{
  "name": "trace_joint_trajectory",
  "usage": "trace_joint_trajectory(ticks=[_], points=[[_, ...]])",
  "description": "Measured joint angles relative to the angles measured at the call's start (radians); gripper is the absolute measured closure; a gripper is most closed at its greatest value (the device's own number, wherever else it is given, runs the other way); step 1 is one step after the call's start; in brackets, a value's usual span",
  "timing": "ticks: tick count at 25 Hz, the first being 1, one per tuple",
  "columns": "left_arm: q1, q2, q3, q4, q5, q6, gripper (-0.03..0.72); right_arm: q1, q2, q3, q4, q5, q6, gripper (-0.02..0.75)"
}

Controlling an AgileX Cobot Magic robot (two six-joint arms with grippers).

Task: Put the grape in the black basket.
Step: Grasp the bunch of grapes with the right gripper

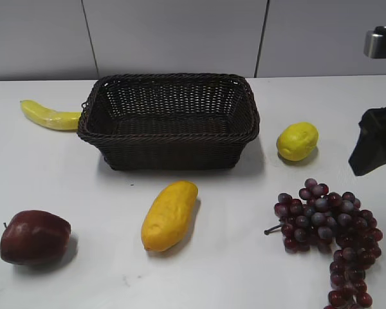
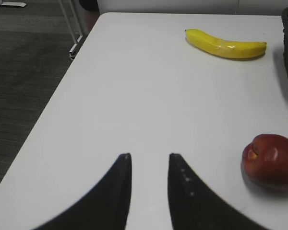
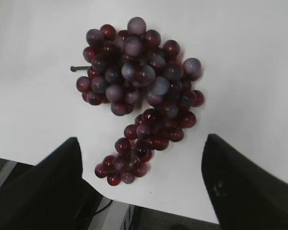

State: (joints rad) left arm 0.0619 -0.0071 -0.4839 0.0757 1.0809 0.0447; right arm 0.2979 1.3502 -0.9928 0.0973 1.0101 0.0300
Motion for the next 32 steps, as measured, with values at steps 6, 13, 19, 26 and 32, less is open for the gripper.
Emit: trace_joint_trajectory(ticks=[6, 13, 19, 26, 32], points=[[0.000, 0.000, 0.000, 0.000, 0.000, 0.000, 0.450, 0.073, 0.095, -0.001, -0.053, -0.037, 0.055, 0.151], [0.000, 0.000, 0.000, 0.000, 0.000, 0.000, 0.450, 0.077, 0.205, -0.002, -0.117, -0.100, 0.098, 0.151], [0.000, 0.000, 0.000, 0.000, 0.000, 0.000, 0.450, 0.077, 0.306, -0.002, -0.119, -0.148, 0.100, 0.151], [0.000, 0.000, 0.000, 0.000, 0.000, 0.000, 0.450, 0.077, 0.411, -0.003, -0.127, -0.189, 0.101, 0.151], [0.000, 0.000, 0.000, 0.000, 0.000, 0.000, 0.450, 0.077, 0.458, -0.011, -0.146, -0.213, 0.101, 0.171]])
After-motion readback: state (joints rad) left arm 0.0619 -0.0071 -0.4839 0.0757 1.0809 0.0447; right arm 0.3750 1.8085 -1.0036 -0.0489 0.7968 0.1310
